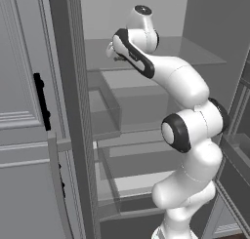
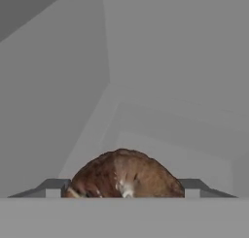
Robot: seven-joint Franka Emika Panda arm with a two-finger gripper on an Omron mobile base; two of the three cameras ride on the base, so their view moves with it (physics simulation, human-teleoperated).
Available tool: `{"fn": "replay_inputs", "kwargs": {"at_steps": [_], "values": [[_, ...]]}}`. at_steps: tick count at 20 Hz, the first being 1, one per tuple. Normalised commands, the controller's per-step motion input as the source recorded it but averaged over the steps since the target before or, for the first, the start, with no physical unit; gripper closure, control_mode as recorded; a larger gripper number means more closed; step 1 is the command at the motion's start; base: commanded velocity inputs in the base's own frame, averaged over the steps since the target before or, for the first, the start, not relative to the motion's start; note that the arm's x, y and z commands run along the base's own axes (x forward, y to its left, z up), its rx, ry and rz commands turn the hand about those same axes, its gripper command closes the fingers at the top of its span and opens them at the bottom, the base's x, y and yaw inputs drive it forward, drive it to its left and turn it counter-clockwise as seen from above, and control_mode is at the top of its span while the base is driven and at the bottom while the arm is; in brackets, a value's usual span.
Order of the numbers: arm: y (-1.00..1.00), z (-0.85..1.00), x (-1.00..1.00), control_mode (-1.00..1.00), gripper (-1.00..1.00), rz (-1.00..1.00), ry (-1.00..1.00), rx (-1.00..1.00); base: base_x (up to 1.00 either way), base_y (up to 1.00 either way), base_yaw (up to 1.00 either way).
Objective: Place one mushroom and one steak in each tupperware on the nearby counter, to pack two identical lunches.
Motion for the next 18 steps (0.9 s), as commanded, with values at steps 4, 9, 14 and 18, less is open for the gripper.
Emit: {"fn": "replay_inputs", "kwargs": {"at_steps": [4, 9, 14, 18], "values": [[0.0, -0.03, -0.3, -1.0, 1.0, 0.0, 0.0, 0.0, 0.0, 0.0, 0.0], [-0.07, -0.03, -0.88, -1.0, 1.0, -0.05, -0.19, 0.0, 0.0, 0.0, 0.0], [-0.38, 0.0, -1.0, -1.0, 1.0, -0.1, -0.17, 0.0, 0.0, 0.0, 0.0], [-0.47, 0.0, -1.0, -1.0, 1.0, -0.09, -0.08, 0.0, 0.0, 0.0, 0.0]]}}
